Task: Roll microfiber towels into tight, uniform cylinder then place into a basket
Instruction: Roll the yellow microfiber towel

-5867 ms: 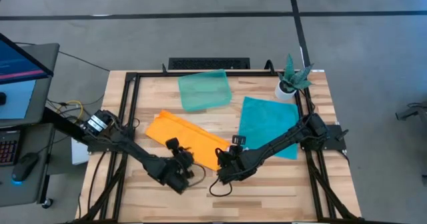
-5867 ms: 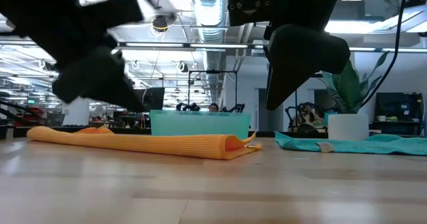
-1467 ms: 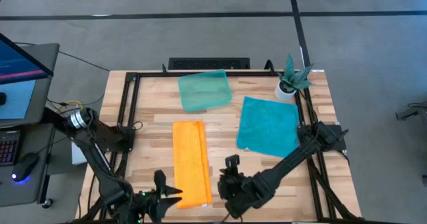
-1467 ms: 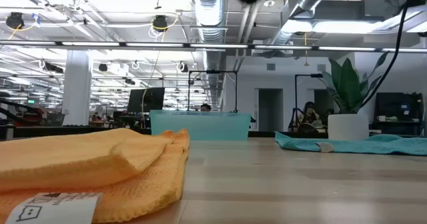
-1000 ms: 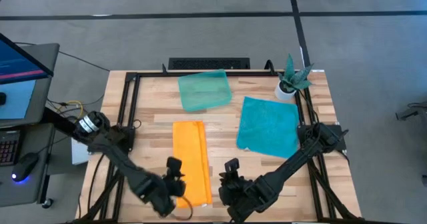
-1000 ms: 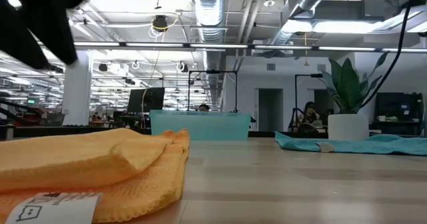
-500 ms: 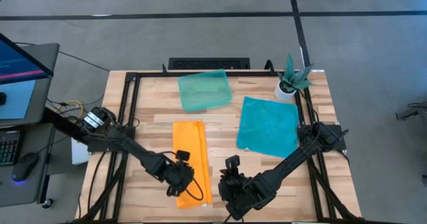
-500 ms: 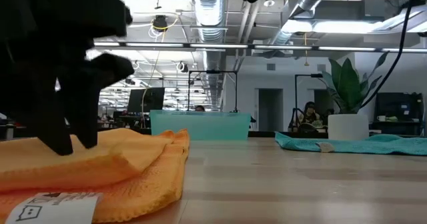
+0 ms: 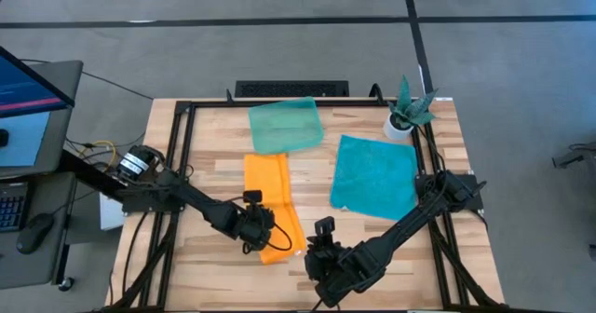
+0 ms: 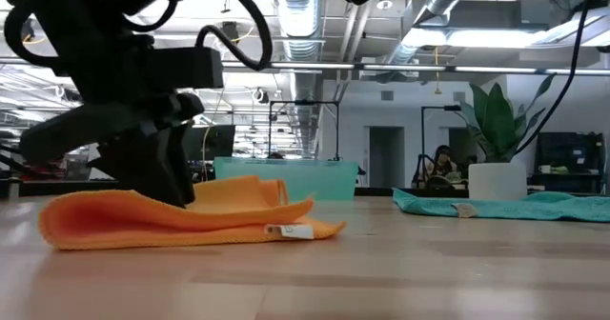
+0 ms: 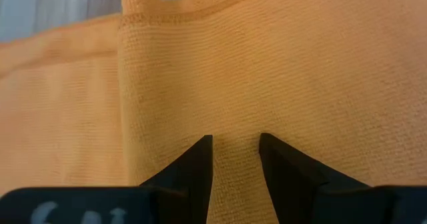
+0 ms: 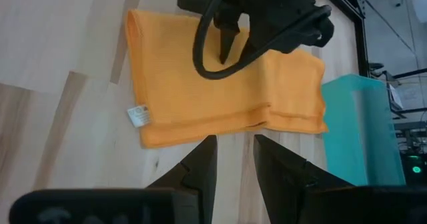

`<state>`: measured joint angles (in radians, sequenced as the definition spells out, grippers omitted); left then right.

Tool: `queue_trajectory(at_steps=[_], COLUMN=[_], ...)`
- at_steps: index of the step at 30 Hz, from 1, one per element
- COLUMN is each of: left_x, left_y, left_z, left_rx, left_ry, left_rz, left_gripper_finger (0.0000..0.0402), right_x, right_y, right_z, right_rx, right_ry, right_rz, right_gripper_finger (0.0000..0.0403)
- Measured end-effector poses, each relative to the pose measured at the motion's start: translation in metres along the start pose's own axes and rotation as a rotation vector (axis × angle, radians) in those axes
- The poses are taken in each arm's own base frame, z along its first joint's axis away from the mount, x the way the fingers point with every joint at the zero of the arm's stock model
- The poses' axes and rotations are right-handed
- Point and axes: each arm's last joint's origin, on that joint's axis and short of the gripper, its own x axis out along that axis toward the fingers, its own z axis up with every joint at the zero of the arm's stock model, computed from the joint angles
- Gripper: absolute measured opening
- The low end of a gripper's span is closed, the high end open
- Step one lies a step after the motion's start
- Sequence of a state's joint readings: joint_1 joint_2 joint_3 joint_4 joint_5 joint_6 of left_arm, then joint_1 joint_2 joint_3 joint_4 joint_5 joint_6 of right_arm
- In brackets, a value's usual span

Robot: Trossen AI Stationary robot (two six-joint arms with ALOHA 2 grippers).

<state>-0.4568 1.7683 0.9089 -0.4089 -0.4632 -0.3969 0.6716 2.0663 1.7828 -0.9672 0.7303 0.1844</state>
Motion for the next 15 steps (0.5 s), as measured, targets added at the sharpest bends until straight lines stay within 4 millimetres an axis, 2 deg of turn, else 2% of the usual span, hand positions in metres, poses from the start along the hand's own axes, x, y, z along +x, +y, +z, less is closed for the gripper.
queue_trajectory(at_steps=[3, 7, 15], left_x=[-0.003, -0.019, -0.071], left_y=[-0.004, -0.015, -0.045], left_z=[-0.001, 0.006, 0.014], left_rx=[0.031, 0.079, 0.141], left_ry=[-0.005, -0.011, -0.036], left_rz=[0.008, 0.001, 0.055], left_gripper_finger=[0.0119, 0.0119, 0.0119], right_x=[0.000, 0.000, 0.000], right_y=[0.000, 0.000, 0.000], right_z=[0.000, 0.000, 0.000], right_rx=[0.000, -0.001, 0.000], right_ry=[0.000, 0.001, 0.001], right_rz=[0.000, 0.000, 0.000], right_gripper_finger=[0.0122, 0.0122, 0.0122])
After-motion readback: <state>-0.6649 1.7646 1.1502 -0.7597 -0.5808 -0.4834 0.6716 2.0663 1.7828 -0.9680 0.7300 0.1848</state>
